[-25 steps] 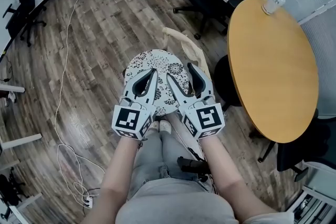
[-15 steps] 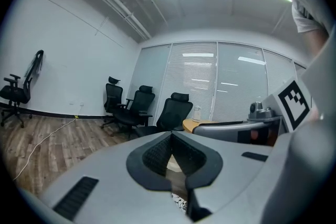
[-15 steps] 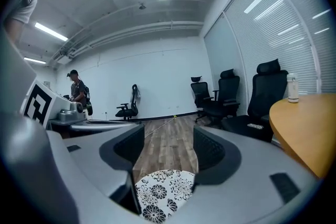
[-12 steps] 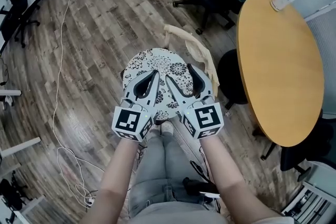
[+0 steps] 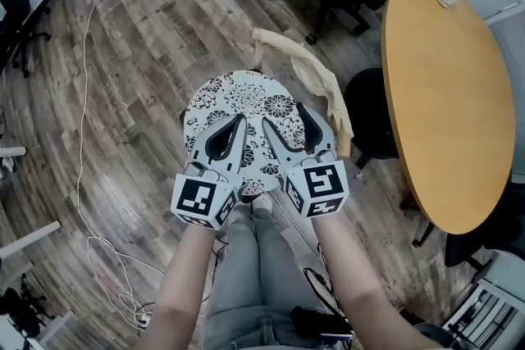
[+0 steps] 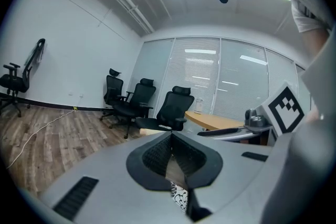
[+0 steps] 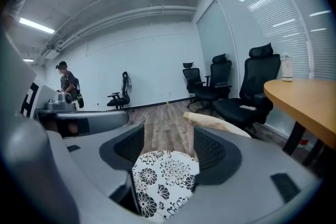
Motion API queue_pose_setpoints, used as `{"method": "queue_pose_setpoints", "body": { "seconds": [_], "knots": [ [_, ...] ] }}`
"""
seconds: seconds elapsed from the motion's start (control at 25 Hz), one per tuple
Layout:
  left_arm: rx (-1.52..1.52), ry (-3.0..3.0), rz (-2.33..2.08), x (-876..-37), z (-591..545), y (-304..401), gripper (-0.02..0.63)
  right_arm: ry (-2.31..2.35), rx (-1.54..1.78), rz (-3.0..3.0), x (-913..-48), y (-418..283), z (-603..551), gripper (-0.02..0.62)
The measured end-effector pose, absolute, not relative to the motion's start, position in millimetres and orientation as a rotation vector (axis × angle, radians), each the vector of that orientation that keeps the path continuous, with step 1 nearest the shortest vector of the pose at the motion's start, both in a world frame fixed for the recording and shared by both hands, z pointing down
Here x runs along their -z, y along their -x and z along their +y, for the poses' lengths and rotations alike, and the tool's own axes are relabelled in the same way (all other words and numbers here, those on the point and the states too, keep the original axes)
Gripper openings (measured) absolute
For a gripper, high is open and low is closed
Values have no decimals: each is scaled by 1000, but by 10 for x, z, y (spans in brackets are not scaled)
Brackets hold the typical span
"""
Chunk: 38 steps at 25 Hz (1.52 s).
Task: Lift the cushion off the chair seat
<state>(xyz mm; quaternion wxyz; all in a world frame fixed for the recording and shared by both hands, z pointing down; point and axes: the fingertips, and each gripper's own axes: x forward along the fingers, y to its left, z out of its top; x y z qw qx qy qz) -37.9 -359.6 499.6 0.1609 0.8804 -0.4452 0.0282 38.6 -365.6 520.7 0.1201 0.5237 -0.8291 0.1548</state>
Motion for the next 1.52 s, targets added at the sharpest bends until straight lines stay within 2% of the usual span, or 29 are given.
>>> {"method": "queue_pose_setpoints", "body": {
  "seconds": [0.28,0.8,1.52],
  "knots": [
    [-105,-2505,-1249,-5423,-3568,391,2,-1503,-629,-2310,-6013,-488,-3742,319],
    [-158,-2527,-1140,-5931,-3540,260,2,-1416,-681,-2000,-7388,-796,-3913,327],
    [-182,-2524,-1092,-6334,-3623,213,2,-1171,-640,-1799,-8377,-991,-4087,327]
  ]
}}
